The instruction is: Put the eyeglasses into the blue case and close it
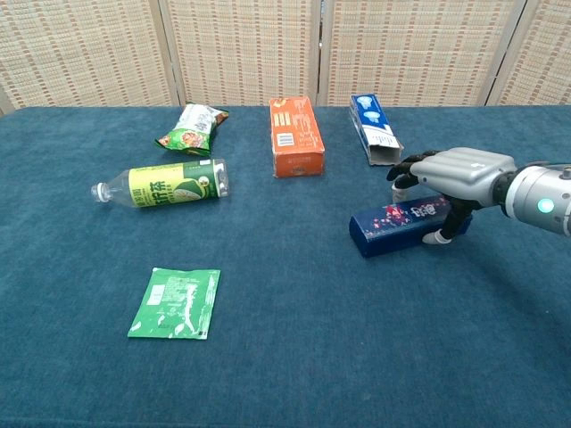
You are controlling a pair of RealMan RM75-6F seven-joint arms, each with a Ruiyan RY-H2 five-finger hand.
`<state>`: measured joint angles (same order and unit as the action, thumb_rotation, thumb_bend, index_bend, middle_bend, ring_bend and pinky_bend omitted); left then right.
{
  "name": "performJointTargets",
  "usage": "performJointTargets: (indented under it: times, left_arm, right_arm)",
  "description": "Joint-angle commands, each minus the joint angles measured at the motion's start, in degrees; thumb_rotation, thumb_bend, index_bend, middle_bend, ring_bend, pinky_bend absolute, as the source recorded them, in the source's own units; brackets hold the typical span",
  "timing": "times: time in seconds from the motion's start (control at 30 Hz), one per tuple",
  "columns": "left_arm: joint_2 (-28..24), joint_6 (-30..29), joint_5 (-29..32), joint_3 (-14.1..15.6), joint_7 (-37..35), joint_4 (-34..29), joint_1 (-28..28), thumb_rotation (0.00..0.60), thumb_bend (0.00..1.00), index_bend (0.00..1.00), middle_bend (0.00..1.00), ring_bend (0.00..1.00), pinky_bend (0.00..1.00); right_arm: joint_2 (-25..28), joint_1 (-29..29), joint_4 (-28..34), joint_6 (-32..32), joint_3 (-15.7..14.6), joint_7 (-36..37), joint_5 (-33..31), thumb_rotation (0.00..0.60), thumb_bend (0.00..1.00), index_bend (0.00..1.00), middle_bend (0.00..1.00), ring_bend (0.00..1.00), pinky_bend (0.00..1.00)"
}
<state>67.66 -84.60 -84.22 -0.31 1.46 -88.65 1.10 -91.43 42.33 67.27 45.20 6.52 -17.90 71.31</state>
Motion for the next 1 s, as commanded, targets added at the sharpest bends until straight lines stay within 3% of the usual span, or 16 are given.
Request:
performJointTargets:
  times: [0.03, 0.3, 0.63, 1.0]
  left_arm:
    - [0.0, 0.1, -0.1, -0.1, 0.2, -0.1, 0.2, 0.6, 0.36, 0.0, 0.0, 0.0, 0.0]
    - [0.2, -0.1, -0.2, -1.0, 0.9, -0.3, 0.9, 0.6, 0.36, 0.0, 0.0, 0.0, 0.0]
    - [0.6, -1.0, -1.7, -2.1, 4.2, -2.7, 2.4, 0.6, 0.36, 0.0, 0.0, 0.0, 0.0]
    - [1.3, -2.0, -2.7, -3.0, 7.6, -5.3, 3.4, 0.6, 0.36, 0.0, 0.0, 0.0, 0.0]
  right_arm:
    - [1.4, -0.6, 2.2, 1.5, 0.1, 0.3, 0.2, 0.6, 0.14, 0.0, 0.0, 0.0, 0.0]
    - [8.8, -7.2, 11.5, 13.6, -0.1, 1.1, 2.1, 0.6, 0.15, 0.0, 0.0, 0.0, 0.0]
    - [21.0, -19.8, 23.6, 31.5, -4.5, 1.0, 7.6, 0.6, 0.19, 0.01, 0.05, 0.0, 0.0]
    - [25.8, -32.8, 25.0, 46.5, -9.4, 6.0, 13.9, 0.6, 0.24, 0.2, 0.15, 0.0, 0.0]
